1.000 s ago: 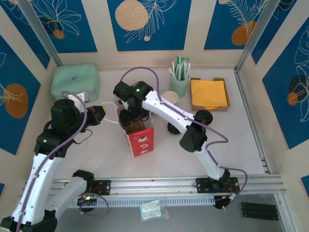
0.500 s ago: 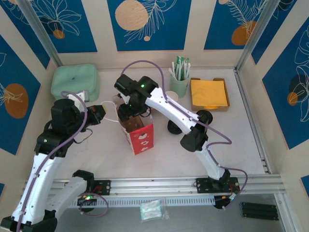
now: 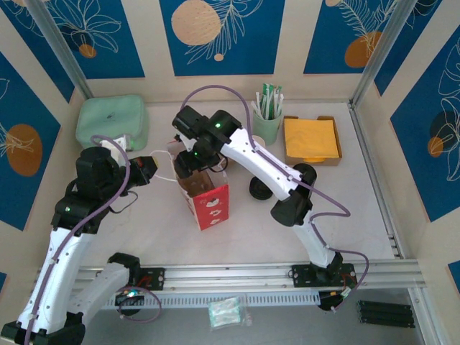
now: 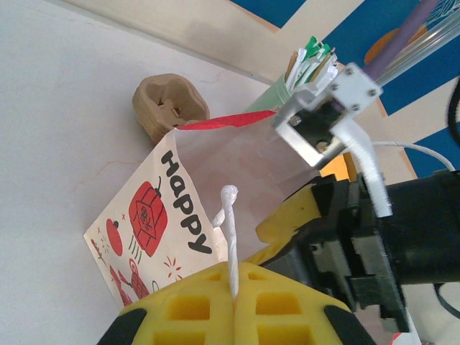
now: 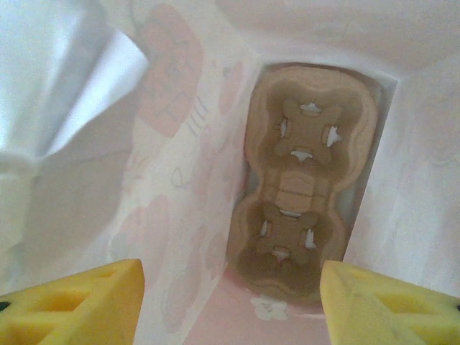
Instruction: Pack the takeout coffee
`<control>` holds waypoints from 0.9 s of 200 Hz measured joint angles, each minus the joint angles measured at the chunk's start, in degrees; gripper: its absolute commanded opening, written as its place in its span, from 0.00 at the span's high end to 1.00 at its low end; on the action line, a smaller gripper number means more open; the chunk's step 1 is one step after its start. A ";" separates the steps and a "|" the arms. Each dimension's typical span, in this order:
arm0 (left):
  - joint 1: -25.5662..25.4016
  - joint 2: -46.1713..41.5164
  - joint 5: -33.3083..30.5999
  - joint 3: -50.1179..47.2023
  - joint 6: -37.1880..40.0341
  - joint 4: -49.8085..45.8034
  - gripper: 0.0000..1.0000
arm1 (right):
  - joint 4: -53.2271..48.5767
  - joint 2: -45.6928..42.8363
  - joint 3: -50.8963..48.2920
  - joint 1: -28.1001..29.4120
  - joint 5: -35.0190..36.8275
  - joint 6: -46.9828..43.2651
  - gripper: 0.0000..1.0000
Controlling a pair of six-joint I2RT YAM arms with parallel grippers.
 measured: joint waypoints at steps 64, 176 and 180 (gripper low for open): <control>0.00 0.04 -0.17 -0.02 0.00 0.17 1.00 | -0.17 -3.02 1.20 0.00 -0.17 0.42 0.35; 0.02 0.83 -0.61 -0.02 0.00 0.52 1.00 | -4.20 -3.04 1.20 3.06 3.82 0.37 0.34; 0.02 0.92 -0.63 -0.02 0.00 0.61 1.00 | -4.39 -3.04 1.20 3.21 4.13 0.35 0.35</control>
